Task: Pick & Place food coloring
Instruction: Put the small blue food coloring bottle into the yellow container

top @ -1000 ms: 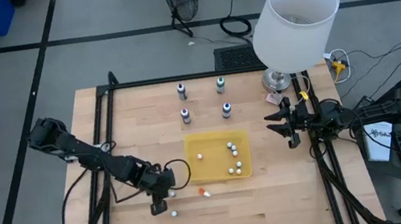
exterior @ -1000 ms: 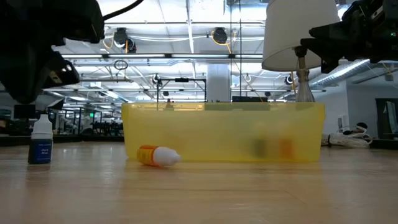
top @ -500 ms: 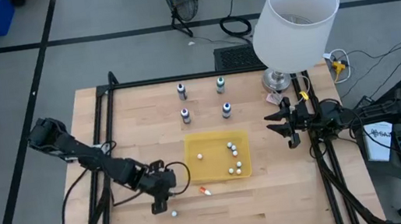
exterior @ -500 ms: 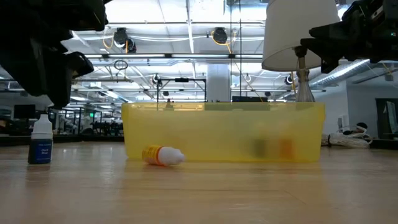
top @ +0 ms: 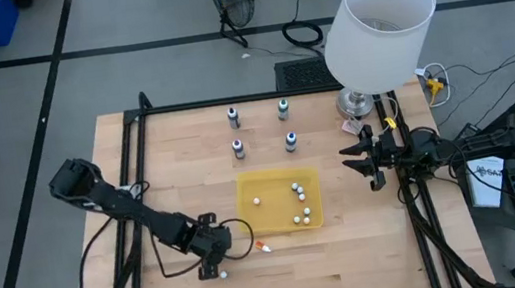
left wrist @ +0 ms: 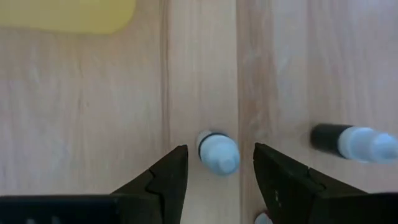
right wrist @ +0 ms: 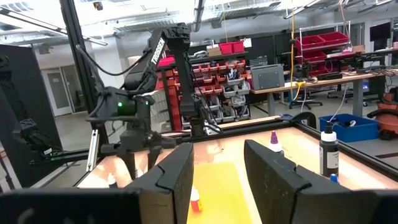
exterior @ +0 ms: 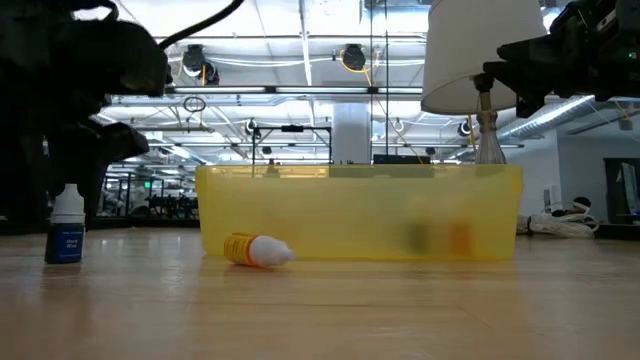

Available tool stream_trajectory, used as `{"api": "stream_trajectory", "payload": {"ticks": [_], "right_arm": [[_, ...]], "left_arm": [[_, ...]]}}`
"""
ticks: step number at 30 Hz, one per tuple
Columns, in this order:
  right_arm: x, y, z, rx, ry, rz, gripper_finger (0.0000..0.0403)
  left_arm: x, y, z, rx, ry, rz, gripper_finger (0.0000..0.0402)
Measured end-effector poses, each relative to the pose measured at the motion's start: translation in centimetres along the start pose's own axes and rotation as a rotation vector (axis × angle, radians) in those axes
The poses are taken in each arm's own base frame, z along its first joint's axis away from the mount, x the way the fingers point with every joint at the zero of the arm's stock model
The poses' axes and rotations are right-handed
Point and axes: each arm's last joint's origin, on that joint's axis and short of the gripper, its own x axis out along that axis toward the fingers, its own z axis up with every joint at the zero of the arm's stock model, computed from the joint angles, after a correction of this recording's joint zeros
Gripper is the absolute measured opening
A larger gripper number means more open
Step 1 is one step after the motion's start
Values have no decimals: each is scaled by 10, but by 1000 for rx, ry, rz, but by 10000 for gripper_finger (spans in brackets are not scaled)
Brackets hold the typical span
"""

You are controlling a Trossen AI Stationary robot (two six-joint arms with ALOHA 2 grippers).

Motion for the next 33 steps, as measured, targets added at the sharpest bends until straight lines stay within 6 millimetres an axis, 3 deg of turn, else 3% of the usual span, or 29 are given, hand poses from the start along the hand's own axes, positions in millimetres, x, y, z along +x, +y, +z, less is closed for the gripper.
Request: {"api": "stream_trajectory", "payload": {"ticks": [23, 26, 33], "right_arm": [[0, 0, 0, 0, 0, 0, 130], [0, 0, 0, 0, 0, 0, 130], [0, 0, 0, 0, 0, 0, 130]], "left_arm": [[4, 2, 0, 16, -2, 41, 183], [4, 2, 0, 16, -2, 41, 162], [4, 3, 1, 11, -3, 32, 66]]}}
